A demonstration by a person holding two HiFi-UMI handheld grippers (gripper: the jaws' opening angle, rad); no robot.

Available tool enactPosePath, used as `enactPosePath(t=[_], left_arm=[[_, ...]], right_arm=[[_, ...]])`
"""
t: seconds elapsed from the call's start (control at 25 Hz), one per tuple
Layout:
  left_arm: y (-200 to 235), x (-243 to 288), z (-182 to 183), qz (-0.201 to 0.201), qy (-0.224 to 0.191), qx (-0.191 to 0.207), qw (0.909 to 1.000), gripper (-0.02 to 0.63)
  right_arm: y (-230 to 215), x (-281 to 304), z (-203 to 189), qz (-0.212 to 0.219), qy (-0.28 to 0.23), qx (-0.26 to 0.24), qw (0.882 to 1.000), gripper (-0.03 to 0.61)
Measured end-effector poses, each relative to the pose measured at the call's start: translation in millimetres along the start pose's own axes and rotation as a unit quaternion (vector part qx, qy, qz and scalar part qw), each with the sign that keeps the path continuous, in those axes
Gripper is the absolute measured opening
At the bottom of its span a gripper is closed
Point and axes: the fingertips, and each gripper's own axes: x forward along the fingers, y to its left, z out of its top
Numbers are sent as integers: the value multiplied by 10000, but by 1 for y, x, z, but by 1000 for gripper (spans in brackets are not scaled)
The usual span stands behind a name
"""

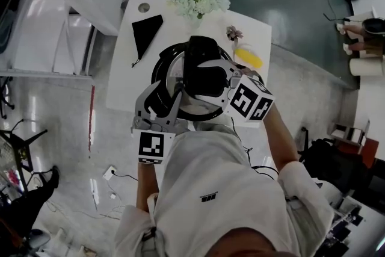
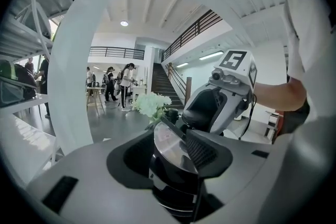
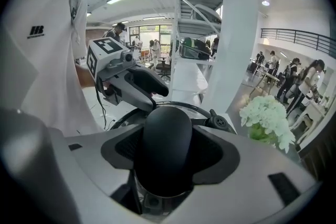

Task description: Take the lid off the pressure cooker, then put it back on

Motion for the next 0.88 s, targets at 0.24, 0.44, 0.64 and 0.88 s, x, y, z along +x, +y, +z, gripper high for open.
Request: enactPosePath(t=[0.24, 0.44, 0.64, 0.88], left_arm=[[-17, 14, 5, -426, -61, 160, 9989, 206], [-33, 23, 10, -800, -107, 267, 9964, 206], [-47, 30, 9, -1013, -89, 342, 9942, 206], [-72, 36, 10, -1088, -33, 458, 9930, 206]], right_arm=[[-7, -21, -21, -477, 114, 361, 9981, 276], [-7, -39, -35, -830, 182, 667, 9941, 276], [-1, -52, -49, -1034, 191, 880, 9906, 276], [7, -74, -70, -1197, 150, 1021, 9874, 276]])
